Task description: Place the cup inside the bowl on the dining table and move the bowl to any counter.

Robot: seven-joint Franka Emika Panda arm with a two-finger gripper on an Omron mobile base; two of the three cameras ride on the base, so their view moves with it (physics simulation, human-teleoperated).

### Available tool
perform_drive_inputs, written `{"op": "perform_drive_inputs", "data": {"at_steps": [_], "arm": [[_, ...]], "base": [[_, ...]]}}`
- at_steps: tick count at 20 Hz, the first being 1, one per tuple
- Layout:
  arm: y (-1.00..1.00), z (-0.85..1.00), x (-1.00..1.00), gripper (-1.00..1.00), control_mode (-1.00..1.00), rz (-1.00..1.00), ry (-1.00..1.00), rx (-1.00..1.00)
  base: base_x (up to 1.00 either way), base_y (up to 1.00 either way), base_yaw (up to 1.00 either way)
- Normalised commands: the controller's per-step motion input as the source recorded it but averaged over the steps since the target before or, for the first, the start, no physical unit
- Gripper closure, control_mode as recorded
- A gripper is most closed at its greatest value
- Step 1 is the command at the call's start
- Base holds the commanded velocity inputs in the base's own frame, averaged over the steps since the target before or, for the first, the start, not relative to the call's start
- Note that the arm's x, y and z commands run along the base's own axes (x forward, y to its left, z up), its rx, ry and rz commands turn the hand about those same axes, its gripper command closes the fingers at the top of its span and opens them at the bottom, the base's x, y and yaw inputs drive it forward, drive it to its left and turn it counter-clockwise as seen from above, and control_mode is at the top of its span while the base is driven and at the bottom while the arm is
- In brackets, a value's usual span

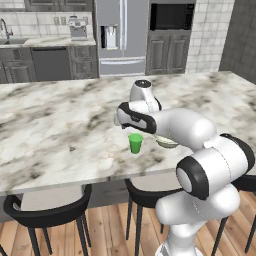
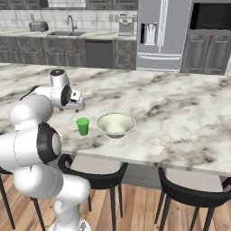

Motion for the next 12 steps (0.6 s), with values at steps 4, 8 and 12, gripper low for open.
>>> {"op": "perform_drive_inputs", "data": {"at_steps": [4, 8, 12], "arm": [[-0.01, 0.0, 0.0, -1.0, -1.0, 0.0, 0.0, 0.0], [-0.03, 0.0, 0.0, -1.0, -1.0, 0.0, 0.0, 0.0], [-0.08, -0.01, 0.0, -1.0, -1.0, 0.0, 0.0, 0.0]], "base": [[0.0, 0.0, 0.0], [0.0, 0.0, 0.0], [0.0, 0.0, 0.0]]}}
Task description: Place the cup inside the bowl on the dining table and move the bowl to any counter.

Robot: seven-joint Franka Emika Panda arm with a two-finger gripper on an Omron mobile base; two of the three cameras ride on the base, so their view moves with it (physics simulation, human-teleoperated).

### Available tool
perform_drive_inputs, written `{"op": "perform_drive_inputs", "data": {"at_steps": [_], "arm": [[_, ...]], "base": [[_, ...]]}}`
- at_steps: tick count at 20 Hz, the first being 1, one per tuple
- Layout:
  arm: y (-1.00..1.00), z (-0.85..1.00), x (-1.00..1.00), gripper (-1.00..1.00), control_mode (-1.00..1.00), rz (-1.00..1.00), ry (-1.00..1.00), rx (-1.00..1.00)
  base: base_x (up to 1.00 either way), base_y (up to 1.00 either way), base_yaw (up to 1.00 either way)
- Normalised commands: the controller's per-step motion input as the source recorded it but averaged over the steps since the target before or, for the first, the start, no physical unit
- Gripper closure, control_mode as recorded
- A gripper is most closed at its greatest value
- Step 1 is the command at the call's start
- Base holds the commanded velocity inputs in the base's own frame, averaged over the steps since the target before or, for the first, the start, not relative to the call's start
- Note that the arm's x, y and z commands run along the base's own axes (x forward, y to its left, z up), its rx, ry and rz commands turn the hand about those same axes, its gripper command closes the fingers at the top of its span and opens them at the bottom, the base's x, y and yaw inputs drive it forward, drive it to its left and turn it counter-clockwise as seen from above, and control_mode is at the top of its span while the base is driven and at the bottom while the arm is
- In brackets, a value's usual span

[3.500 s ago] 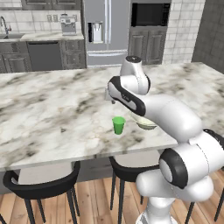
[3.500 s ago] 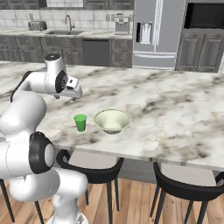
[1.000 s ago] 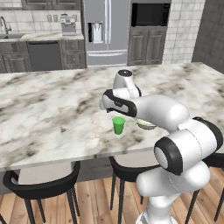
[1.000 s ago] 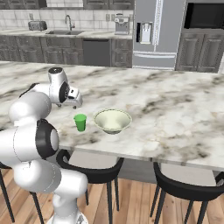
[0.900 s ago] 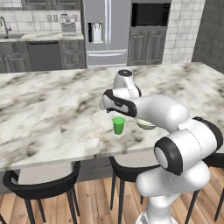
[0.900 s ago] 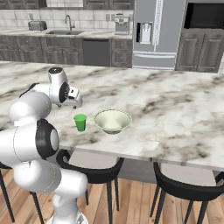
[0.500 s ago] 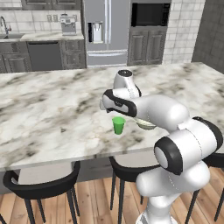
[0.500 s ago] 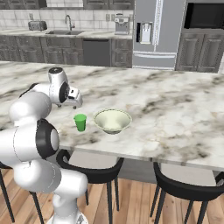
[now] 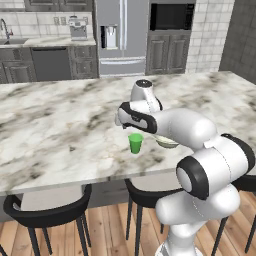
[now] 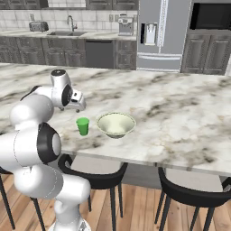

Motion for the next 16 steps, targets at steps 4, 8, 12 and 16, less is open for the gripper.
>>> {"op": "perform_drive_inputs", "data": {"at_steps": [4, 8, 12, 16], "arm": [[-0.08, -0.09, 0.0, -1.0, -1.0, 0.0, 0.0, 0.0], [-0.02, -0.16, 0.0, -1.0, -1.0, 0.0, 0.0, 0.0], [0.0, -0.2, 0.0, -1.0, -1.0, 0.0, 0.0, 0.0], [0.0, -0.15, 0.0, -1.0, -1.0, 0.0, 0.0, 0.0]], "base": [[0.0, 0.0, 0.0], [0.0, 0.0, 0.0], [0.0, 0.0, 0.0], [0.0, 0.0, 0.0]]}}
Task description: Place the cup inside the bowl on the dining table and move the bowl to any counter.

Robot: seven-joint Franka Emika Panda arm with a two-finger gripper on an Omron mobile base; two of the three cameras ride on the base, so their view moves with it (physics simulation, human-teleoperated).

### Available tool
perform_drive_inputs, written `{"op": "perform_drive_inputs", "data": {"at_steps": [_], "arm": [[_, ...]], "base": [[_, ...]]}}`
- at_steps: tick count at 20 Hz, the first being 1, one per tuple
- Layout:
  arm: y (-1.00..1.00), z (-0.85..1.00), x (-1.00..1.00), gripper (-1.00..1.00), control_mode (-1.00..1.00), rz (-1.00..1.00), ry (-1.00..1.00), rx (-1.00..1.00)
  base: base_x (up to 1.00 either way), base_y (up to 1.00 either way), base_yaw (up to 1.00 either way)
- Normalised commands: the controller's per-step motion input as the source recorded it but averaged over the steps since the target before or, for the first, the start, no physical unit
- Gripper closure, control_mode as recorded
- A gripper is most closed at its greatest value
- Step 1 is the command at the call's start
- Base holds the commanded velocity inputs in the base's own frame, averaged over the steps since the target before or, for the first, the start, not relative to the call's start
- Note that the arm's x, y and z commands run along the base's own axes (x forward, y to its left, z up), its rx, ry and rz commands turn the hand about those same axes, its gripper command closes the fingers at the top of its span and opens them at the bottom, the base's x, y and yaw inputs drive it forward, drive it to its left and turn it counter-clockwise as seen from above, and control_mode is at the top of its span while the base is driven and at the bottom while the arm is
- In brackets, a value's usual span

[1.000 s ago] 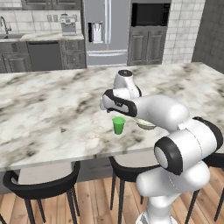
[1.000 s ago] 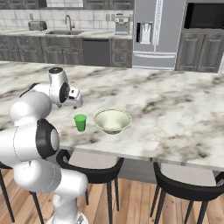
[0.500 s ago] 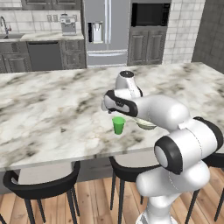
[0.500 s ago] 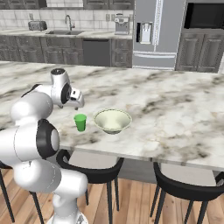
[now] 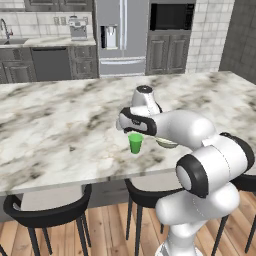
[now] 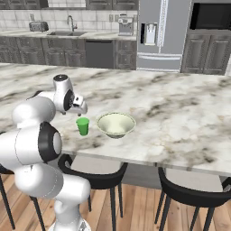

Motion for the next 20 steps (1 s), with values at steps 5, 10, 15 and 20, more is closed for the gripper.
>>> {"op": "perform_drive_inputs", "data": {"at_steps": [5, 10, 15, 20], "arm": [[0.0, -0.11, 0.04, -1.0, -1.0, 0.0, 0.0, 0.0], [0.0, -0.05, 0.06, -1.0, -1.0, 0.0, 0.0, 0.0], [0.0, -0.04, 0.05, -1.0, -1.0, 0.0, 0.0, 0.0], [0.0, -0.07, 0.04, -1.0, -1.0, 0.0, 0.0, 0.0]], "base": [[0.0, 0.0, 0.0], [0.0, 0.0, 0.0], [0.0, 0.0, 0.0], [0.0, 0.0, 0.0]]}}
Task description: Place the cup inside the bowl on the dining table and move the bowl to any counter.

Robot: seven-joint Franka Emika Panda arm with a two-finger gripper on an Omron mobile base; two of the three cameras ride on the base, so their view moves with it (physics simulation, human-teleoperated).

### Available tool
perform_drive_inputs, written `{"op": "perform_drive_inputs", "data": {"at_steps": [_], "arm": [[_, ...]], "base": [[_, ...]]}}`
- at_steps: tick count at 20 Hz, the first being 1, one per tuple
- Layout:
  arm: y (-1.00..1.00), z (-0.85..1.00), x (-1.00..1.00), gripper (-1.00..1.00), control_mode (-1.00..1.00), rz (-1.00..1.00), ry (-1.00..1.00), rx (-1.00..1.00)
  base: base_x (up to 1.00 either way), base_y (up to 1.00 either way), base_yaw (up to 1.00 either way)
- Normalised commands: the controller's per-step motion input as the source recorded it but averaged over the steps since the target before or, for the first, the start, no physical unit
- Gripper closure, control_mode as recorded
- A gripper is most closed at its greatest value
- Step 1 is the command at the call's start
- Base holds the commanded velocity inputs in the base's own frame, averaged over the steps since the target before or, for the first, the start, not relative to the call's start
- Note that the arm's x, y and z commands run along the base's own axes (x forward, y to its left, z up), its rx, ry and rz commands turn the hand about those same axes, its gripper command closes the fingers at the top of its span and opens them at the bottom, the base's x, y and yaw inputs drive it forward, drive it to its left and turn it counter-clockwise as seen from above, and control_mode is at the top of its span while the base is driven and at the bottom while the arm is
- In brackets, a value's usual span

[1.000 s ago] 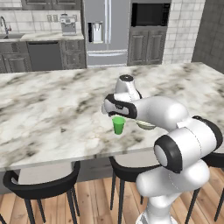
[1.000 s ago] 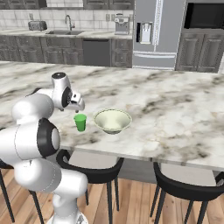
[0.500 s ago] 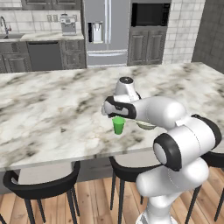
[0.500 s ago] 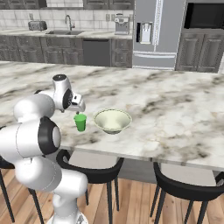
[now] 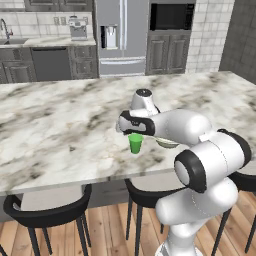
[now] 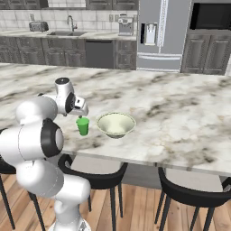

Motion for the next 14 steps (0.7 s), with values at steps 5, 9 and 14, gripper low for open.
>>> {"op": "perform_drive_inputs", "data": {"at_steps": [5, 9, 14], "arm": [[0.0, -0.08, 0.04, -1.0, -1.0, 0.0, 0.0, 0.0], [0.0, -0.02, 0.0, -1.0, -1.0, 0.0, 0.0, 0.0], [0.0, -0.03, 0.0, -1.0, -1.0, 0.0, 0.0, 0.0]], "base": [[0.0, 0.0, 0.0], [0.0, 0.0, 0.0], [0.0, 0.0, 0.0]]}}
